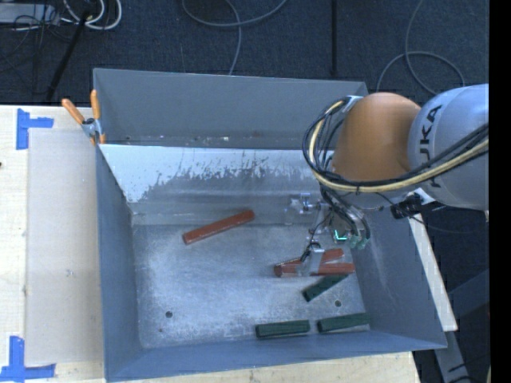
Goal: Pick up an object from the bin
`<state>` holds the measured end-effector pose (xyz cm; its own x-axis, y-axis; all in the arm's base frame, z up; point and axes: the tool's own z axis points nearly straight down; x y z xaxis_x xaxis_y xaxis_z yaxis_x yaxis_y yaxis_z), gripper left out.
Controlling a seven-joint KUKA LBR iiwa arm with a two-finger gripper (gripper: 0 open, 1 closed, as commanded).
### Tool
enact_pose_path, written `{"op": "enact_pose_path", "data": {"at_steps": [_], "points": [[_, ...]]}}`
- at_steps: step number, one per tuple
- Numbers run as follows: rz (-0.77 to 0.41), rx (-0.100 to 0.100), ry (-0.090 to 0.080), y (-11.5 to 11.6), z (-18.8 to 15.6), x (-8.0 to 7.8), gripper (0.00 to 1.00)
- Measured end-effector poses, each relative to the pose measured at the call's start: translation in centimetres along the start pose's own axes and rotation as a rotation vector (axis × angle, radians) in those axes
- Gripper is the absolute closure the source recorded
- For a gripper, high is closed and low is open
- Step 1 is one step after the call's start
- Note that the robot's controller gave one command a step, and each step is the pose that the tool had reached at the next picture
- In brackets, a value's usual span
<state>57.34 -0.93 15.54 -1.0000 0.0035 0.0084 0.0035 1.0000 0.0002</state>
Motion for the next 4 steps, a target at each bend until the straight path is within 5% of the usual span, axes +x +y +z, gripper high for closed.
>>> {"op": "enact_pose_path", "data": {"at_steps": [1, 3, 4], "points": [[-0.155, -0.001, -0.001, -5.8, 8.8, 0.0, 0.00], [-0.311, 0.001, -0.009, -5.7, 4.5, 0.2, 0.00], [-0.445, 0.000, -0.004, -6.1, 8.6, 0.5, 0.00]]}}
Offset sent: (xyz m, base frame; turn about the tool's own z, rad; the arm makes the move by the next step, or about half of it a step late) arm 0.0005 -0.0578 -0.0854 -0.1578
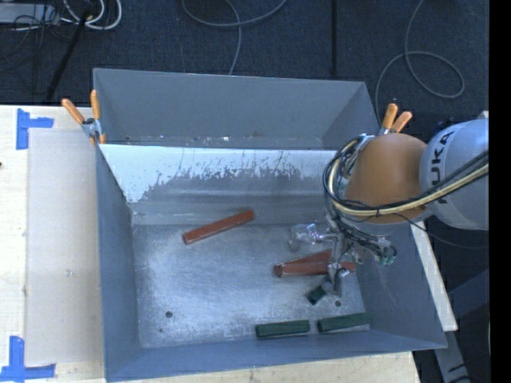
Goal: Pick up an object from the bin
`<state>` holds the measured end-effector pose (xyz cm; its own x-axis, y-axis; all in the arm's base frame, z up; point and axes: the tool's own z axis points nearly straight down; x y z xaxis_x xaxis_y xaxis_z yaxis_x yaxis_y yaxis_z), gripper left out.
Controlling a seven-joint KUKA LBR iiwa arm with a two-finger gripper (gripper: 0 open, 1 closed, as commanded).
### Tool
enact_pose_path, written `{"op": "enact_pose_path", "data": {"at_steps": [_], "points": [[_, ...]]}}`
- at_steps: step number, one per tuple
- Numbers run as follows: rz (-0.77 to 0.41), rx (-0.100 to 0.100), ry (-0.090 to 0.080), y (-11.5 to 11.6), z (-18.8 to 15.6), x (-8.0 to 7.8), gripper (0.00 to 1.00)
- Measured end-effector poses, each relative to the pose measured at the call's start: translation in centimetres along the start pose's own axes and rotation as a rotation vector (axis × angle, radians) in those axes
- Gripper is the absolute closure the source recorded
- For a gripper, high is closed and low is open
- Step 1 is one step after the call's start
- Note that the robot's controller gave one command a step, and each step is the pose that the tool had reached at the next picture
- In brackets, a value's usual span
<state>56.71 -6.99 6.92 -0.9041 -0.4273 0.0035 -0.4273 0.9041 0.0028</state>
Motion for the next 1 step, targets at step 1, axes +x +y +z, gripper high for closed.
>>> {"op": "enact_pose_path", "data": {"at_steps": [1], "points": [[0.002, 0.001, -0.003, 0.01, -0.06, -0.06, 0.00]]}}
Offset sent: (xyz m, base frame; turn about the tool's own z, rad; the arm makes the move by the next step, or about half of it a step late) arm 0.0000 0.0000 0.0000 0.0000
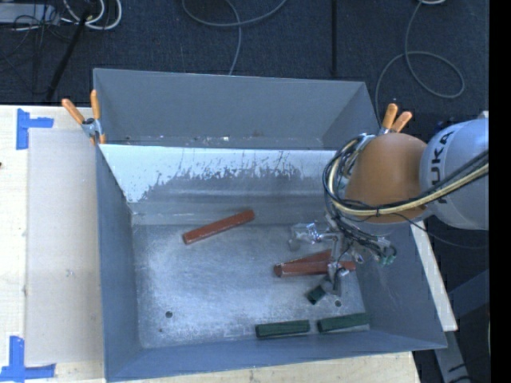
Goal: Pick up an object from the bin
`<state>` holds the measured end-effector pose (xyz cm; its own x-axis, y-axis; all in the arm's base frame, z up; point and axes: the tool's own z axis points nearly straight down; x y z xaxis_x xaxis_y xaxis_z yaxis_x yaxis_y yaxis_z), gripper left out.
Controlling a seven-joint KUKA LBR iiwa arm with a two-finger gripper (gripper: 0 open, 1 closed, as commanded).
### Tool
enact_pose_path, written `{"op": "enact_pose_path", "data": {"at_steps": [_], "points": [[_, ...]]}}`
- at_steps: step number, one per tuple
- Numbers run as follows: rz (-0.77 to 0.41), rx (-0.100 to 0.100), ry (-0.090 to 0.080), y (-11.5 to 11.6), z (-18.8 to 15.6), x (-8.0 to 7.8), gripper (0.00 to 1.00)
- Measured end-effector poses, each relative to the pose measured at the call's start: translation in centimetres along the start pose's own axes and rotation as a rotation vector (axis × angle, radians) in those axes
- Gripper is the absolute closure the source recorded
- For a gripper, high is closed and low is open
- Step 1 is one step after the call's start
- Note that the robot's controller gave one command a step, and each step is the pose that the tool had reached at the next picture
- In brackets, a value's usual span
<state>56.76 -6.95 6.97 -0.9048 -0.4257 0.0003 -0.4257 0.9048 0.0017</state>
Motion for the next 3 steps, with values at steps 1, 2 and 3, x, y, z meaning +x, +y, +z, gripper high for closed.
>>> {"op": "enact_pose_path", "data": {"at_steps": [1, 2, 3], "points": [[0.001, 0.000, 0.005, -0.1, -0.2, 0.0, 1.00], [0.004, 0.005, -0.006, 0.0, -7.2, -0.2, 1.00], [0.007, 0.002, -0.002, 0.0, -7.7, -0.2, 1.00]]}}
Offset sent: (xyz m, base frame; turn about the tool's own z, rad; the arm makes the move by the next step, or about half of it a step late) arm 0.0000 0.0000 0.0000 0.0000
